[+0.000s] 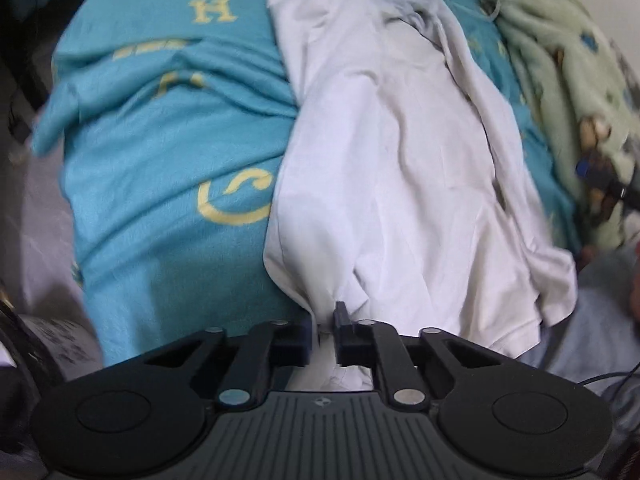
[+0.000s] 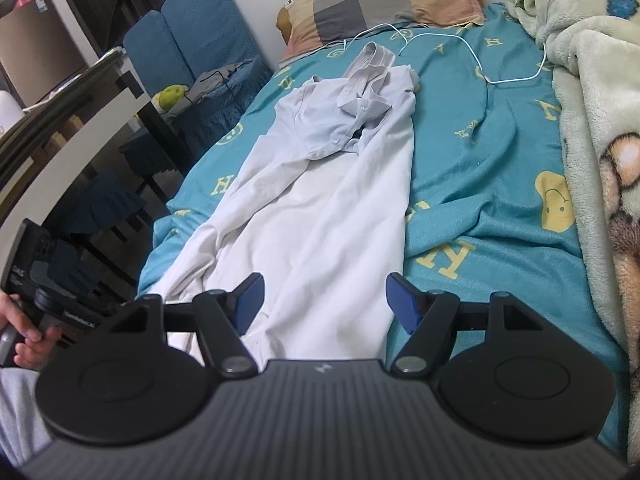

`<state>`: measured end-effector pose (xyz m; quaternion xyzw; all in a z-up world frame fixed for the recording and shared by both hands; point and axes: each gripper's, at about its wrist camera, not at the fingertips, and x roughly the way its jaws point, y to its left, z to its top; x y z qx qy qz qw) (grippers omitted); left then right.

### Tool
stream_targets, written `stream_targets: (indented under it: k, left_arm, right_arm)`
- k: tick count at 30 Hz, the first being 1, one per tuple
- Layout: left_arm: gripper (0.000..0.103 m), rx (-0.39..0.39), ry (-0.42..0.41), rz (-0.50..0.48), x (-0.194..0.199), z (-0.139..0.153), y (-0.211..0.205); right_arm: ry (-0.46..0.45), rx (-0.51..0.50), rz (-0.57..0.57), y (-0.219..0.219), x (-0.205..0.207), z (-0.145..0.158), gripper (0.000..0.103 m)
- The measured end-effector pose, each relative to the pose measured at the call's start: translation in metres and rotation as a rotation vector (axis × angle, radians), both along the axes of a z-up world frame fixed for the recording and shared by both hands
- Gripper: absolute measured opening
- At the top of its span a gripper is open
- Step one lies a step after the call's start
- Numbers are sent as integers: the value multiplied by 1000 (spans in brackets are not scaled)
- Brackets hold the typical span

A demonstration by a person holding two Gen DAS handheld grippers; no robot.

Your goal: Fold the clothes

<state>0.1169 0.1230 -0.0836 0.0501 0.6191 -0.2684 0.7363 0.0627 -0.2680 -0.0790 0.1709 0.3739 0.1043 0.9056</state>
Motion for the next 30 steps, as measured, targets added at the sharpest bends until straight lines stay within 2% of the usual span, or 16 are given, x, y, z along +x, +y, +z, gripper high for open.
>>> stream_targets:
  k: [4,6,10,14,20,22,25,27,30]
  left_arm:
    - [8,94,-112,-77,-22,42,-31]
    - [8,125,-182,-151,-39,69,-56]
    - [8,126,-293,-284,-78,107,-107]
    - [7,106,-304,-347,-102,93,-154]
    - [10,57,-204,-302,-100,31,-169]
    - [18,42,-168,-269,-95,19,-163]
    - [41,-51,-132,-199,-89,23,-145]
    - [65,-113,-129,-112,-83,30,-128]
    - [76,-216,-94,55,-66,29,-95]
  right_arm:
    - [2,9,-15,-5,-3,0,70]
    - [11,16,-31,-9,-5,-1,70]
    - [28,38,-66,-19,-6,-4,70]
    - [48,81,-92,-29,-4,-7,70]
    - [112,180,-133,-46,-2,-16,70]
    - [153,208,-146,-50,-2,-21,70]
    - [221,238,-145,-52,1,-31,70]
    - [275,245,-122,-49,6,-38,70]
    - [354,213,-108,-42,13,-49,70]
